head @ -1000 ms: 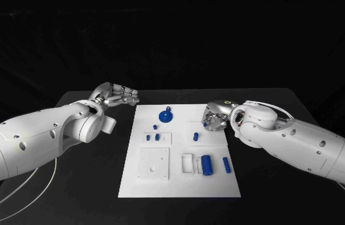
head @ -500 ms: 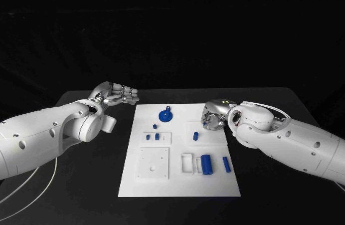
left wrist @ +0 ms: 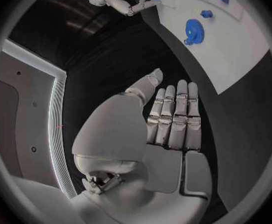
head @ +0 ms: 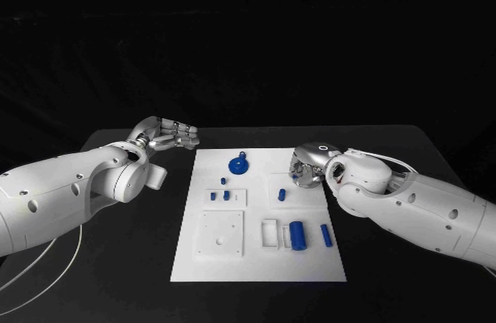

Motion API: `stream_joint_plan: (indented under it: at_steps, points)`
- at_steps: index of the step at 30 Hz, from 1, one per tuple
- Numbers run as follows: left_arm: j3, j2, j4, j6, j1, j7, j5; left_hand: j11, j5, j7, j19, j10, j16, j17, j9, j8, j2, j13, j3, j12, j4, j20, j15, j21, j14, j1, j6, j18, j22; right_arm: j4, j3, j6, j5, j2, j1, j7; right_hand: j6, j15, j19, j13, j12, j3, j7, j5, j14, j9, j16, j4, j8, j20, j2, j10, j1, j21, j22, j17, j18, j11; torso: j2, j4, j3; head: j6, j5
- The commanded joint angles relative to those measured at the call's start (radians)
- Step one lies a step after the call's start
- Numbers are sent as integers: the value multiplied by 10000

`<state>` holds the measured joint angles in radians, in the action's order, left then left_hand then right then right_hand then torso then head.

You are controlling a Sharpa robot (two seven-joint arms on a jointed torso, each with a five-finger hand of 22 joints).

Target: Assemble the parts on the task board

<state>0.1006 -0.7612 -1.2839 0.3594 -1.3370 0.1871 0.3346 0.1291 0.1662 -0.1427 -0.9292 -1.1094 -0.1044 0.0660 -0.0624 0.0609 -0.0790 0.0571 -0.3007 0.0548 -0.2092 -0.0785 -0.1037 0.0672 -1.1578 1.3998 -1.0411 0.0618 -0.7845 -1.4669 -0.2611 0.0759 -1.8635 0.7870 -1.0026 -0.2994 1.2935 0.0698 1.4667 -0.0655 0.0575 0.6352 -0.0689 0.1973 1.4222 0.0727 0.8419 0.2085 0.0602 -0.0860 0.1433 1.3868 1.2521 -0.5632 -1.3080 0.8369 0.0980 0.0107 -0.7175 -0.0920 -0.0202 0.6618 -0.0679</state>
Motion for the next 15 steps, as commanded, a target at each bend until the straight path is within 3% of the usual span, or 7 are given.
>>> stream_joint_plan:
  at_steps: [1, 4, 12, 15]
  points:
    - [-11, -2, 32, -37, -15, 112, -79, 48, 69, -36, -10, 4, 16, 16, 3, 24, 74, 6, -23, 40, -59, -54, -24, 26, -74, -7, -52, -5, -3, -89, 15, 251, -109, 50, 79, -148, 73, 24, 486, -8, 40, 89, 2, -113, 100, 25, -72, 2, 41, -79, -56, 97, -31, -91, -565, 7, 152, 1, 7, 1, 2, -25, 22]
    - [-11, -2, 75, -41, -15, 118, -79, 49, 74, -35, -8, 9, 17, 16, 5, 20, 78, 6, -22, 39, -67, -51, -22, 26, -77, 0, -50, -3, -11, -203, -98, 418, 60, 93, 79, -101, 71, 25, 481, -7, 39, 125, 1, -255, 113, 23, -90, 2, 40, -82, -67, 91, -14, -85, -556, 7, 163, 3, 5, 11, 4, -34, 34]
    - [-11, 13, 189, -57, -15, 133, -82, 49, 74, -35, -8, 9, 17, 16, 5, 20, 78, 6, -22, 39, -67, -51, -22, 26, -77, 0, -50, -3, -11, -593, -577, 823, 976, 211, 77, 118, 57, 29, 476, -6, 39, 142, -5, -455, 128, 20, -120, -40, 39, -84, -82, 72, 27, -107, -546, 19, 200, 6, 12, 13, 4, -43, 73]
    - [-11, 22, 218, -58, -15, 138, -87, 49, 74, -35, -8, 9, 17, 16, 5, 20, 78, 6, -22, 39, -67, -51, -22, 26, -77, 0, -50, -3, -11, -747, -685, 1004, 1309, 237, 76, 230, 53, 30, 475, -5, 38, 132, -8, -479, 132, 19, -127, -53, 39, -83, -85, 65, 42, -114, -546, 23, 212, 7, 5, 13, 6, -53, 101]
